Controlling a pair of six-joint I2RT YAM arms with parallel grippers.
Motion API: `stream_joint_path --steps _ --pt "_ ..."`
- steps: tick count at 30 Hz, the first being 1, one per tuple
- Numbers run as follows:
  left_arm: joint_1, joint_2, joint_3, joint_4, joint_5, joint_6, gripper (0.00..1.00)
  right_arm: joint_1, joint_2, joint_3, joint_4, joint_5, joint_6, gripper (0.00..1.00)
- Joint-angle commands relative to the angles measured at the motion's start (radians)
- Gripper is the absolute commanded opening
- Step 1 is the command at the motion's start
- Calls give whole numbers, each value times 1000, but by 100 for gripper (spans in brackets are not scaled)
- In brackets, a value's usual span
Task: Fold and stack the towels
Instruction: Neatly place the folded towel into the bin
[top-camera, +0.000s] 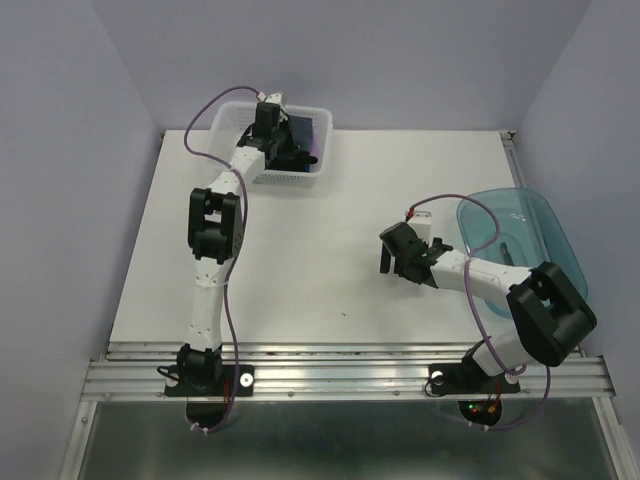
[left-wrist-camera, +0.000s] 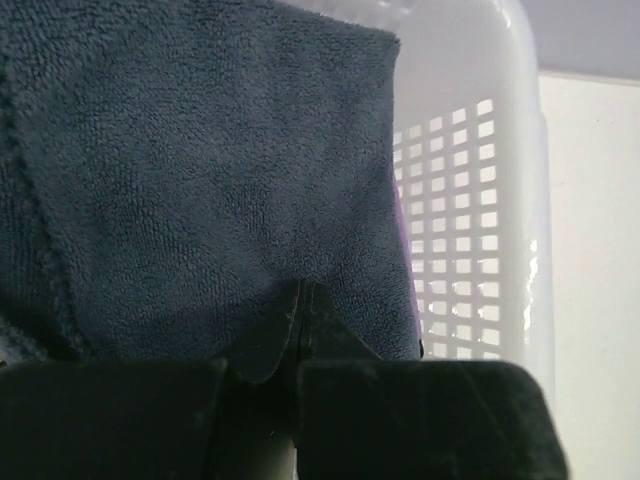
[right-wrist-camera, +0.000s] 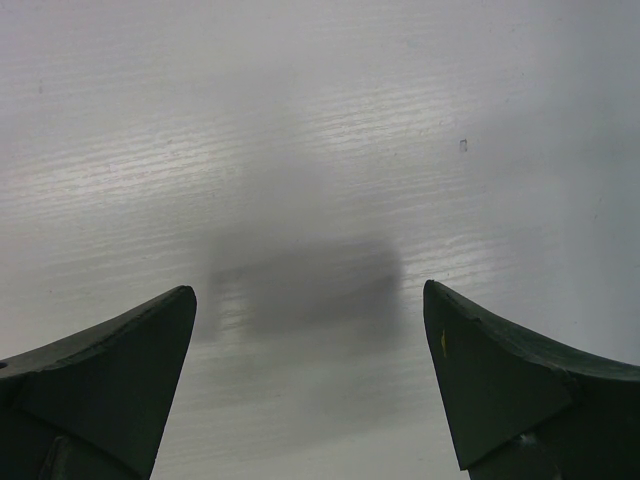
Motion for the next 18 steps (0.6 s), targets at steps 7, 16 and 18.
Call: stream_joint_path --steps 7,16,18 --pt "0 -47 -53 -6 26 15 0 -9 -5 33 26 1 -2 100" --pt "-23 -277 -3 -103 -10 78 1 -10 -100 49 -1 14 18 100" --pt "-35 -434 -69 -86 -50 83 3 -9 -159 55 -17 26 24 100"
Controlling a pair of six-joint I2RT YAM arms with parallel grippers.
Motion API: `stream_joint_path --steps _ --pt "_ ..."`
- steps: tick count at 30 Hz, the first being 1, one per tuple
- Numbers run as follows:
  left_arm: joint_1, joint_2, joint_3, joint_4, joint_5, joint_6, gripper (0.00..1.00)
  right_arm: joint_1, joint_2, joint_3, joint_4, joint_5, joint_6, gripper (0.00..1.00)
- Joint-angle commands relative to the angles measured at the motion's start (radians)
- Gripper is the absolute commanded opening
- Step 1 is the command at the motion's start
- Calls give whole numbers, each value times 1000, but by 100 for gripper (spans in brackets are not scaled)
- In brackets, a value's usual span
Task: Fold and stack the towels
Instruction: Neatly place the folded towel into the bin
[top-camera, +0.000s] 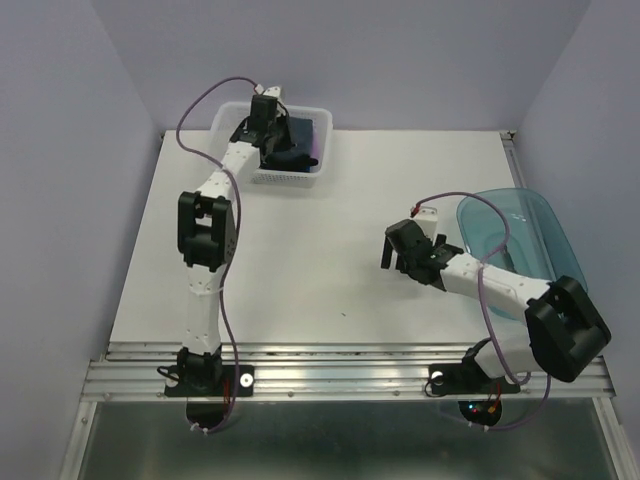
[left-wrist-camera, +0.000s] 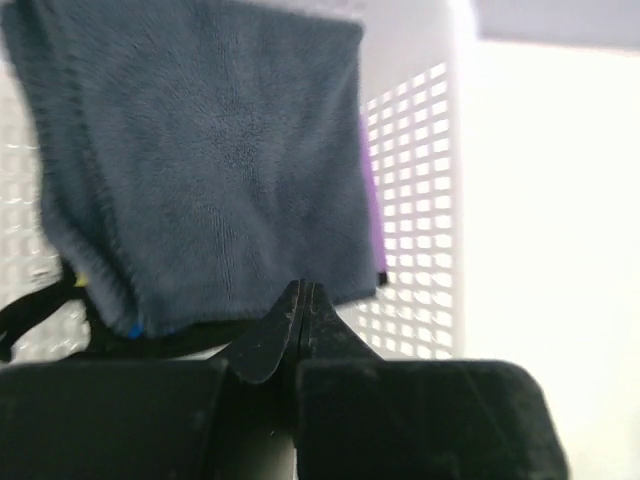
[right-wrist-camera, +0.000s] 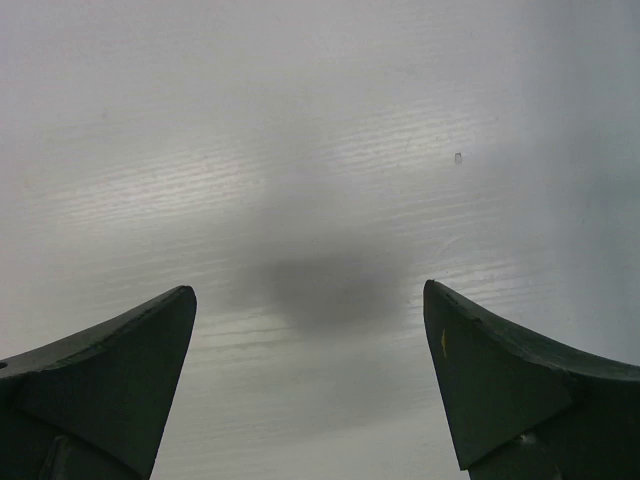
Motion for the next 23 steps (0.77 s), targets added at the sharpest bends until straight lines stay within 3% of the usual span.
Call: stream_joint_path --steps 1,3,4,5,6,12,17,23 --pt "-30 -419 -132 41 -81 36 5 -10 -119 55 -11 38 22 100" --pt "-51 -613 -272 107 -139 20 25 -9 -191 54 -28 43 36 100" --pt "-61 -679 -420 126 -209 13 42 -10 -217 52 -33 55 43 100" --pt "-65 -804 -496 144 -225 6 89 -10 -243 49 -37 55 46 100" --pt "-68 -865 -564 159 -236 -1 99 -9 -263 54 -57 70 53 100" --pt "-99 -1288 -1117 161 -460 -247 99 -10 -452 55 -172 186 112 100" --pt "-97 -1517 -1328 154 -536 -352 99 -10 -566 5 -174 277 175 100" --pt "-97 -1545 -1368 106 -581 -380 99 -10 -648 -26 -152 228 138 100"
